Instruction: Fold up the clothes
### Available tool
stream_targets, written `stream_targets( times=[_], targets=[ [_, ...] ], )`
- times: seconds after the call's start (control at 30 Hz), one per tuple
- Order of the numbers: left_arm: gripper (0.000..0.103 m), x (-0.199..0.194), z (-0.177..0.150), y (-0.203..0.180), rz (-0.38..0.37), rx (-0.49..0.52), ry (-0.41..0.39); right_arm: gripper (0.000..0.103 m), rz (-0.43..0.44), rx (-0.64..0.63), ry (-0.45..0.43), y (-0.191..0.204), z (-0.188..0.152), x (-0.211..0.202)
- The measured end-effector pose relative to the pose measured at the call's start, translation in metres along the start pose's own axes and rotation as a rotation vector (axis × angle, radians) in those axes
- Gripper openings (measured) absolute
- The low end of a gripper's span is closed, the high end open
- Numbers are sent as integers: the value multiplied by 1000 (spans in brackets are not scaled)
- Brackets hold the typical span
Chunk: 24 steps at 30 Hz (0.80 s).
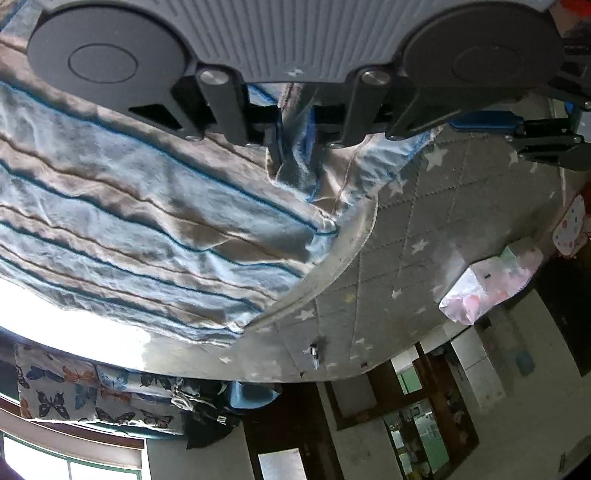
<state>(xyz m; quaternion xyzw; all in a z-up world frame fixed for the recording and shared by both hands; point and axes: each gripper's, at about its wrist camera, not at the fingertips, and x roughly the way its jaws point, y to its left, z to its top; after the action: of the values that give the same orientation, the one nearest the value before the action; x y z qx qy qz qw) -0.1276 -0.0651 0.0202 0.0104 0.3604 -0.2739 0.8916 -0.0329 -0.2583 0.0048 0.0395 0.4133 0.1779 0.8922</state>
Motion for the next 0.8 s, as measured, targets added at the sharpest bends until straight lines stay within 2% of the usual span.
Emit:
stream_targets(
  times=[0.13,0.23,0.33,0.47,0.57,0.8],
  targets=[
    [26,-4,9,-2,0,24,-22,14,-13,-19,-65,-1,12,-14],
    [26,-2,20,-6,-12,34,-53,14,7,-30,-75,1,22,-9],
    [25,8,28,-13,-33,46,-64,14,34,-57,-40,6,22,7],
    [25,26,29,-23,-63,79,-37,14,46,-83,12,9,20,25],
    [24,34,25,-30,-76,118,-4,14,38,-83,16,6,16,22],
    [26,30,17,-41,-87,173,3,15,50,-188,21,14,0,-5]
  ],
)
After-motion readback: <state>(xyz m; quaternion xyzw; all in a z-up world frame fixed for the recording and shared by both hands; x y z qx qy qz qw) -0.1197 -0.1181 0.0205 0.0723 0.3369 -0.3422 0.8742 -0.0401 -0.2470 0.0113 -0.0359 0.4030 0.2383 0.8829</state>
